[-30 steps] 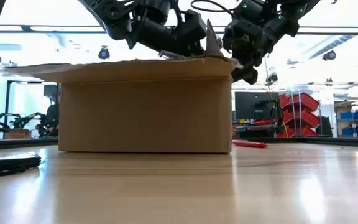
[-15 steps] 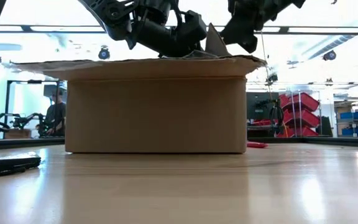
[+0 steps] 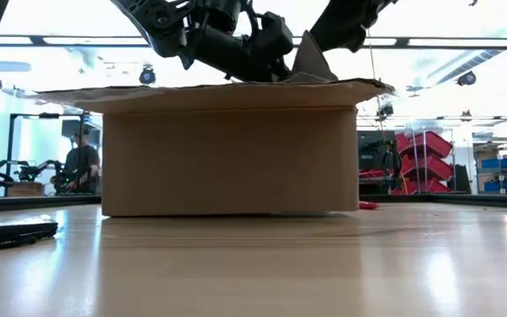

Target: Unpack boxes

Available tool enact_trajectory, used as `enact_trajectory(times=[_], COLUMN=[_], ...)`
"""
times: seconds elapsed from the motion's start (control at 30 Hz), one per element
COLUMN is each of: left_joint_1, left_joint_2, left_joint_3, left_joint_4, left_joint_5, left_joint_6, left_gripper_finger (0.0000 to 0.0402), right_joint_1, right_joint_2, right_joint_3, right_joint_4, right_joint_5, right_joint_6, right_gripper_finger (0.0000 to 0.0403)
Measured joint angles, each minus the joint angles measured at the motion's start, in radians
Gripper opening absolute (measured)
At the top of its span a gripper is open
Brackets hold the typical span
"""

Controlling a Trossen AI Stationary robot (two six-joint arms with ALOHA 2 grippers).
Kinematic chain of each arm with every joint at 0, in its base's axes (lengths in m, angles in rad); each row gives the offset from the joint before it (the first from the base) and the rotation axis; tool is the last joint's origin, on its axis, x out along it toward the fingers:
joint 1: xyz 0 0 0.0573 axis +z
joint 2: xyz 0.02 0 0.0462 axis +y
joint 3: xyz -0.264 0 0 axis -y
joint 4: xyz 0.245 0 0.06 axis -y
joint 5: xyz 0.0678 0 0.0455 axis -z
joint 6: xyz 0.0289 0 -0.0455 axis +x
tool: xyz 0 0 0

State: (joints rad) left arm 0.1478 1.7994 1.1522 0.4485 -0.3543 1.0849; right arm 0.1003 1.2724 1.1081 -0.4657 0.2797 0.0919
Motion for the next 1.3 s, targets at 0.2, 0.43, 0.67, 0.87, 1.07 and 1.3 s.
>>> enact_trajectory(times=[0.2, 0.43, 0.67, 0.87, 1.07, 1.3], left_joint_1=[0.005, 0.009, 0.011, 0.024, 0.036, 0.034], left_joint_2=[-0.001, -0.001, -0.001, -0.002, -0.002, -0.002], left_joint_3=[0.0, 0.0, -0.001, -0.001, -0.001, -0.001], left_joint_4=[0.0, -0.001, -0.005, -0.005, -0.005, -0.005], left_joint_5=[-0.001, -0.002, -0.003, -0.005, -0.008, -0.003], left_joint_6=[0.002, 0.002, 0.002, -0.008, -0.019, -0.022], left_gripper_finger=[0.0064, 0.0064, 0.0064, 0.0064, 0.0064, 0.0064], right_joint_1=[0.147, 0.216, 0.223, 0.247, 0.264, 0.252], right_joint_2=[0.032, 0.124, 0.157, 0.155, 0.154, 0.174], right_joint_3=[-0.002, -0.002, -0.002, 0.029, 0.057, 0.052], right_joint_4=[-0.001, 0.001, 0.003, -0.001, -0.005, -0.049], right_joint_5=[0.293, 0.457, 0.466, 0.464, 0.47, 0.533], right_joint_6=[0.008, 0.047, 0.106, 0.1, 0.092, 0.113], right_gripper_finger=[0.0129, 0.0138, 0.0149, 0.015, 0.0151, 0.0154])
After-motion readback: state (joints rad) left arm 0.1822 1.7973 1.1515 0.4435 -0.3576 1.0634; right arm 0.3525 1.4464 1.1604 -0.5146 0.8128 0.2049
